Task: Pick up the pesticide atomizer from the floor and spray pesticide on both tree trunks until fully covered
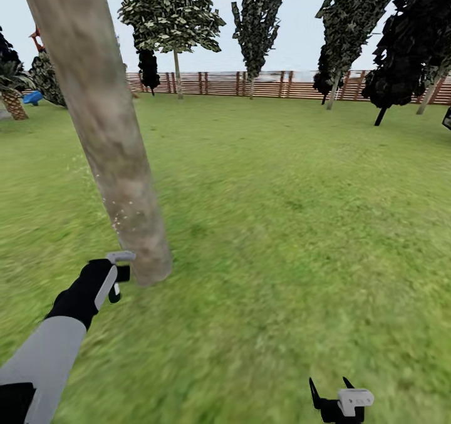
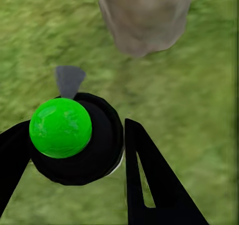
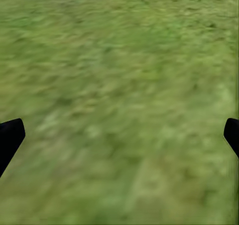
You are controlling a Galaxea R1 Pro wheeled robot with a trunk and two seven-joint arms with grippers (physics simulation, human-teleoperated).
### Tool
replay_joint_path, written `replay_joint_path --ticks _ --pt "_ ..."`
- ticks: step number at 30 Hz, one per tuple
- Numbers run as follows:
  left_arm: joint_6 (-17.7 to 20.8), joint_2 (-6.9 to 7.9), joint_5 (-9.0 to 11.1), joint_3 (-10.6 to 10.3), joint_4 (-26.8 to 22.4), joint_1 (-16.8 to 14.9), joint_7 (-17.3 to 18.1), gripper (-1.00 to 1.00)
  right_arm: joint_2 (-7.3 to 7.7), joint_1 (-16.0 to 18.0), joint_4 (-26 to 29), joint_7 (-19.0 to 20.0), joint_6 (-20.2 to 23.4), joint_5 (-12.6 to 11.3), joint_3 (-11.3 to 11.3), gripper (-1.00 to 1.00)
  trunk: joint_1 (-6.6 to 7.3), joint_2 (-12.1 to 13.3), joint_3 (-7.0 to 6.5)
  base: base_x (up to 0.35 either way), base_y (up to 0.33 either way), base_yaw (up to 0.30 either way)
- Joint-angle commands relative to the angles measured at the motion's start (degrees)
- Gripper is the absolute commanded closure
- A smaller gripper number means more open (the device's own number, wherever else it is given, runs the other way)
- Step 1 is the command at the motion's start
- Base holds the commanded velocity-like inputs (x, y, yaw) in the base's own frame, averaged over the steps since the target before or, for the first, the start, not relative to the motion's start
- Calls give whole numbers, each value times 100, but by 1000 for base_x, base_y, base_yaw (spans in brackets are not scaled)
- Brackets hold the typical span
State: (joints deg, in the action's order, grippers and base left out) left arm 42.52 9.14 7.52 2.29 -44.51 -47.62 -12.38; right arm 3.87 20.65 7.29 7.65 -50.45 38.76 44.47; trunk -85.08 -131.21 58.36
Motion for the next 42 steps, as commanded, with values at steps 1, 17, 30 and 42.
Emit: replay_joint_path --ticks 1,17,30,42 --pt "-164 0 -5 0 95 -1 -3 100 0 0 0 0 0 0 0 -100 0 0 0 230 -207 1" --pt "-394 -16 12 -9 276 7 -141 100 0 0 0 0 0 0 0 -100 0 0 0 77 -252 220" --pt "-386 -76 17 -24 207 7 -136 100 0 0 0 0 0 0 0 -100 0 0 0 -8 -274 82" --pt "-379 -24 12 -25 183 -42 -99 100 0 0 0 0 0 0 0 -100 0 0 0 -155 -125 0"
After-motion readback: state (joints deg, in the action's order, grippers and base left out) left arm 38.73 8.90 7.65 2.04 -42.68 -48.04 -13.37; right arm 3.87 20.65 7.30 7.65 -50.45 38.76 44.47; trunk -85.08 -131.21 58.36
